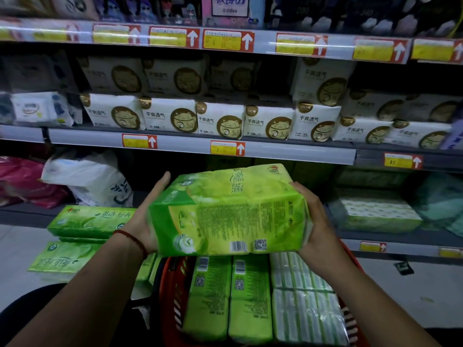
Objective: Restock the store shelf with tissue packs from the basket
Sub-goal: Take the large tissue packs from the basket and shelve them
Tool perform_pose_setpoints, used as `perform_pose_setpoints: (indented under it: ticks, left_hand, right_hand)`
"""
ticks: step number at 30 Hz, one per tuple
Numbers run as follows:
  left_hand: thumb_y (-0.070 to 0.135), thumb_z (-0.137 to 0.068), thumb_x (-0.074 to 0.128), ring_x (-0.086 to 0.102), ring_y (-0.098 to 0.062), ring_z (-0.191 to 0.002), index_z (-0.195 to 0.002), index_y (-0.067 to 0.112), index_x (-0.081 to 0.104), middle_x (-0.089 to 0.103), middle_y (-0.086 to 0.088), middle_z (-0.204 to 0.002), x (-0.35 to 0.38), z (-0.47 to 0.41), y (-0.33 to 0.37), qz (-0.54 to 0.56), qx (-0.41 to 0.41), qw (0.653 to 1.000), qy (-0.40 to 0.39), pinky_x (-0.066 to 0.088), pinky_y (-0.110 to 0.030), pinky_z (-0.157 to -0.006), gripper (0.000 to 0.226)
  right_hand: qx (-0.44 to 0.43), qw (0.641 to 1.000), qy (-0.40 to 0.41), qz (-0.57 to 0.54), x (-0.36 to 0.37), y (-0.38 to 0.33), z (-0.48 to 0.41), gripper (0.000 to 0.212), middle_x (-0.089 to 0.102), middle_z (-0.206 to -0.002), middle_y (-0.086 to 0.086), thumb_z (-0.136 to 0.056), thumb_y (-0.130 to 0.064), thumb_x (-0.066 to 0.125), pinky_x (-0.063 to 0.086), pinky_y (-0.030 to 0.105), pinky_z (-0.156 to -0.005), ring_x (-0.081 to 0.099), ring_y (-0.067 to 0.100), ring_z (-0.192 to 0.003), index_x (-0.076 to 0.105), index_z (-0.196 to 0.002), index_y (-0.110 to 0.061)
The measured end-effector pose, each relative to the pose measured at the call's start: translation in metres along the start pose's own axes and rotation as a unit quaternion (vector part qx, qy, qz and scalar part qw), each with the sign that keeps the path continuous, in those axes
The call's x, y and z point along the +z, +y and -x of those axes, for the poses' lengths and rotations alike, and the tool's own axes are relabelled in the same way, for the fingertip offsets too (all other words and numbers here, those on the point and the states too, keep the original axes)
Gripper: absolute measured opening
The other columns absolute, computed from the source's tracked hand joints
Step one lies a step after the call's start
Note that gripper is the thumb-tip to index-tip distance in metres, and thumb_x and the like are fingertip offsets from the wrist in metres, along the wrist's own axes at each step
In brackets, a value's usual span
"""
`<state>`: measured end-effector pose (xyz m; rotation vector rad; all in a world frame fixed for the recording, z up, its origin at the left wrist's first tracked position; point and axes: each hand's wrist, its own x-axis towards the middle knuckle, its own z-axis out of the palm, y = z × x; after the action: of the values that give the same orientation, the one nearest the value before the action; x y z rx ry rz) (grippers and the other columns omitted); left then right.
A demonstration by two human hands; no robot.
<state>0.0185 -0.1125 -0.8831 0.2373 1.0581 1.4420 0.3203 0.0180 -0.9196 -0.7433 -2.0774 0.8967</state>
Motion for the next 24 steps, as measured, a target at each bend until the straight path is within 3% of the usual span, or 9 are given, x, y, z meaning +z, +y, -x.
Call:
perform_pose_setpoints:
  ticks: [2, 5, 7, 9, 11, 15, 18, 21, 24]
  left_hand:
    - [0.058, -0.089, 0.062, 0.075, -0.031, -0.084, -0.094, 0.014, 0.081, 0.077, -0.013, -0.097, 0.002, 0.003, 0.003, -0.023, 0.001, 1.000, 0.015, 0.061, -0.044, -0.081, 0.048]
    - [0.047, -0.087, 0.068, 0.073, -0.030, -0.077, -0.101, 0.015, 0.075, 0.076, -0.011, -0.092, 0.004, 0.006, 0.003, -0.045, 0.012, 0.998, 0.044, 0.059, -0.040, -0.078, 0.035]
    - [0.044, -0.090, 0.064, 0.071, -0.028, -0.066, -0.093, 0.016, 0.072, 0.074, -0.009, -0.081, 0.007, 0.005, 0.000, -0.044, 0.025, 0.997, 0.053, 0.058, -0.036, -0.068, 0.030]
    - [0.042, -0.092, 0.060, 0.069, -0.026, -0.059, -0.086, 0.016, 0.070, 0.072, -0.007, -0.073, 0.016, 0.007, -0.004, -0.028, 0.039, 0.998, 0.046, 0.056, -0.034, -0.062, 0.029]
    - [0.041, -0.089, 0.061, 0.069, -0.025, -0.061, -0.091, 0.016, 0.069, 0.073, -0.006, -0.076, 0.019, 0.007, -0.007, -0.018, 0.055, 0.998, 0.033, 0.055, -0.034, -0.067, 0.026]
    - [0.040, -0.087, 0.059, 0.074, -0.028, -0.076, -0.108, 0.015, 0.071, 0.077, -0.011, -0.097, 0.022, 0.004, -0.011, 0.018, 0.093, 0.995, 0.013, 0.057, -0.038, -0.075, 0.034]
    - [0.037, -0.096, 0.052, 0.074, -0.031, -0.092, -0.125, 0.014, 0.067, 0.075, -0.015, -0.118, 0.029, 0.006, -0.013, 0.060, 0.107, 0.992, 0.021, 0.054, -0.044, -0.084, 0.040]
    - [0.036, -0.097, 0.051, 0.071, -0.033, -0.099, -0.132, 0.014, 0.064, 0.071, -0.018, -0.125, 0.033, 0.004, -0.018, 0.085, 0.123, 0.988, 0.027, 0.053, -0.046, -0.089, 0.043]
    - [0.033, -0.089, 0.060, 0.071, -0.034, -0.106, -0.133, 0.013, 0.062, 0.071, -0.018, -0.126, 0.035, 0.002, -0.023, 0.069, 0.112, 0.991, 0.014, 0.054, -0.048, -0.091, 0.048]
  right_hand:
    - [0.014, 1.000, 0.010, -0.020, -0.002, 0.001, -0.003, 0.086, 0.040, -0.160, -0.002, -0.086, -0.022, 0.081, 0.045, 0.045, -0.114, 0.044, 0.017, -0.145, 0.034, -0.152, -0.050]
    - [0.144, 0.974, 0.068, -0.163, 0.008, -0.002, -0.002, 0.067, 0.061, -0.138, -0.006, -0.090, -0.006, 0.076, 0.062, 0.035, -0.084, 0.065, 0.004, -0.117, 0.048, -0.138, -0.045]
    - [0.226, 0.941, 0.104, -0.228, 0.016, 0.001, -0.002, 0.044, 0.071, -0.124, -0.001, -0.093, -0.015, 0.076, 0.063, 0.043, -0.080, 0.071, 0.018, -0.111, 0.060, -0.129, -0.036]
    - [0.309, 0.853, 0.110, -0.406, 0.024, -0.004, -0.004, 0.030, 0.075, -0.121, 0.011, -0.102, -0.009, 0.062, 0.063, 0.054, -0.080, 0.073, 0.034, -0.109, 0.065, -0.129, -0.021]
    - [0.358, 0.762, 0.131, -0.523, 0.028, -0.013, -0.006, 0.026, 0.075, -0.118, 0.020, -0.106, -0.004, 0.048, 0.064, 0.052, -0.074, 0.075, 0.037, -0.103, 0.064, -0.127, -0.006]
    - [0.359, 0.685, 0.146, -0.617, 0.022, -0.031, -0.012, 0.033, 0.072, -0.111, 0.022, -0.106, -0.038, 0.047, 0.065, 0.051, -0.067, 0.073, 0.042, -0.097, 0.063, -0.122, -0.013]
    - [0.341, 0.680, 0.095, -0.642, 0.018, -0.032, -0.014, 0.056, 0.067, -0.127, 0.025, -0.093, -0.066, 0.052, 0.059, 0.062, -0.086, 0.069, 0.046, -0.110, 0.056, -0.132, -0.025]
    - [0.331, 0.716, 0.021, -0.615, 0.021, -0.039, -0.014, 0.066, 0.061, -0.137, 0.026, -0.086, -0.067, 0.059, 0.048, 0.068, -0.102, 0.066, 0.052, -0.114, 0.050, -0.142, -0.034]
    - [0.319, 0.762, -0.036, -0.563, 0.030, -0.041, -0.013, 0.082, 0.060, -0.139, 0.024, -0.064, -0.066, 0.086, 0.048, 0.068, -0.102, 0.066, 0.050, -0.116, 0.060, -0.135, -0.035]
